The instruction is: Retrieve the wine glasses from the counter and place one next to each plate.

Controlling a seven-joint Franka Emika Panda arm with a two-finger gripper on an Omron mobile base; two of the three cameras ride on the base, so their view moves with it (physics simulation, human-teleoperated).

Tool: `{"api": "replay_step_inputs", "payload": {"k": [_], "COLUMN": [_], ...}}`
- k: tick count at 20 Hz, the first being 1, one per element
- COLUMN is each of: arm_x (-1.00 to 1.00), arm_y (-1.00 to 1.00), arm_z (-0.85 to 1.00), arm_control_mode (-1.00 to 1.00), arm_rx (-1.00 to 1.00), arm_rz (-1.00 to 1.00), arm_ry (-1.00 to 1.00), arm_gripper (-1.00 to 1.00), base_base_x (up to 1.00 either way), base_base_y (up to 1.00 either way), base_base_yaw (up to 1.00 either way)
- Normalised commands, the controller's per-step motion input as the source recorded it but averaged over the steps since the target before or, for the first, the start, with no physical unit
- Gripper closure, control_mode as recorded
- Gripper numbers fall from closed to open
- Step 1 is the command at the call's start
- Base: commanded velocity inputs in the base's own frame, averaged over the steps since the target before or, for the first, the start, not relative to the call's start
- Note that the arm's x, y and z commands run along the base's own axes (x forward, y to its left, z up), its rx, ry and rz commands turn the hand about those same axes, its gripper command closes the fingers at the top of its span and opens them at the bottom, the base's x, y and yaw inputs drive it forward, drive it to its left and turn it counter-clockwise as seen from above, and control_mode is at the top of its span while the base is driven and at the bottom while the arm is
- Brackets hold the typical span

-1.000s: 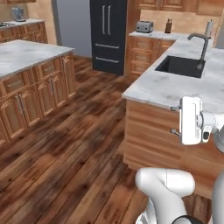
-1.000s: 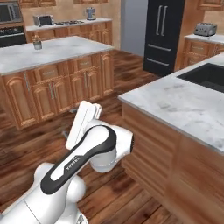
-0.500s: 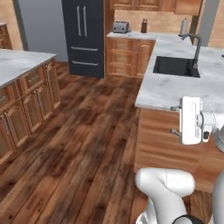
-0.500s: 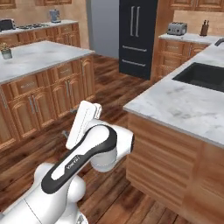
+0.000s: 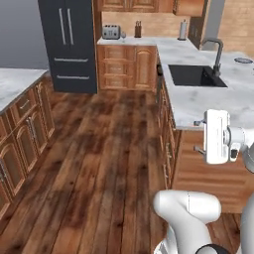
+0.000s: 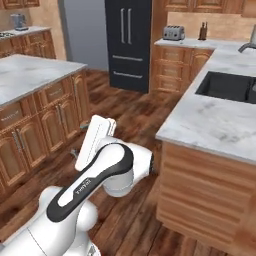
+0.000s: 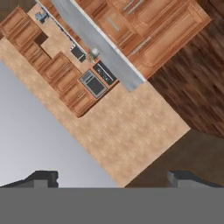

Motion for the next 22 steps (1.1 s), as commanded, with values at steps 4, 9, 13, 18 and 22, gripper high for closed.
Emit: {"api": "replay_step_inputs", "payload": {"k": [4,9,13,18,22], "arm_x": [0.0,0.0,0.0,0.0,0.0], "arm_y": [0.0,0.0,0.0,0.0,0.0], "arm_z": [0.0,0.0,0.0,0.0,0.0], "arm_control_mode": [1.0,1.0,1.0,1.0,1.0], "arm_rx": [0.0,0.0,0.0,0.0,0.0], "arm_rz": [0.0,0.0,0.0,0.0,0.0], "arm_ry": [0.0,0.0,0.0,0.0,0.0], "arm_gripper": [-1.0,-1.0,-1.0,-1.0,-1.0], "base_base_x": [0.76,0.82,1.0,1.0,1.0], "base_base_y": [1.0,1.0,1.0,0.98,0.2], "base_base_yaw": [-0.36,-0.34,-0.29,-0.26,-0.02]}}
